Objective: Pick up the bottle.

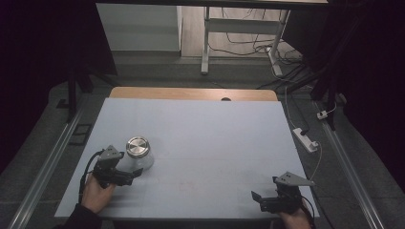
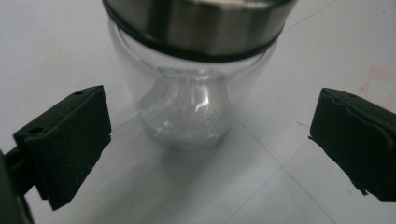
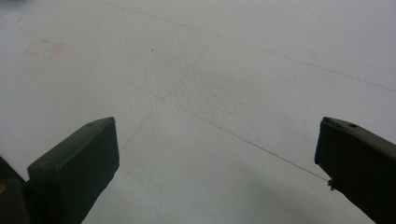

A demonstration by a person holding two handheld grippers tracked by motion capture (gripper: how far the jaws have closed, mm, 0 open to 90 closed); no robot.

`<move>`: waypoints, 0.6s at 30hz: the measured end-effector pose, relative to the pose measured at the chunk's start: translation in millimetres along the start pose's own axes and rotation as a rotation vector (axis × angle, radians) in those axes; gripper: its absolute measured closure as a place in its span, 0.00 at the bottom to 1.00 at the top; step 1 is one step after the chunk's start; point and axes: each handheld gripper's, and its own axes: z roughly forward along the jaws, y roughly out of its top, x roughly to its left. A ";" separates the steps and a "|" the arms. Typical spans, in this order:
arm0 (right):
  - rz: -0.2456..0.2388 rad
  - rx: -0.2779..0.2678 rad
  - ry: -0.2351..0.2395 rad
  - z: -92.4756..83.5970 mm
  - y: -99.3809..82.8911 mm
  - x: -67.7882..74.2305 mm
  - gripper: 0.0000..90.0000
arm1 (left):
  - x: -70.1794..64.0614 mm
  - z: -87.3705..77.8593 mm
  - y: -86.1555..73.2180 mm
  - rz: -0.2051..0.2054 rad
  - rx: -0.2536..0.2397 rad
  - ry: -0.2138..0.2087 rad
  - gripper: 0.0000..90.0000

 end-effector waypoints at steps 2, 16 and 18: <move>0.000 0.001 0.001 0.0 0.0 -0.1 0.00 | 0.5 3.1 3.5 0.011 -0.001 -0.002 0.00; -0.002 0.002 0.001 0.1 0.0 -0.1 0.00 | 5.8 24.6 22.8 0.049 0.001 -0.018 0.00; -0.002 0.003 0.001 0.1 0.0 0.0 0.00 | 6.0 25.2 23.6 0.055 0.000 -0.019 0.00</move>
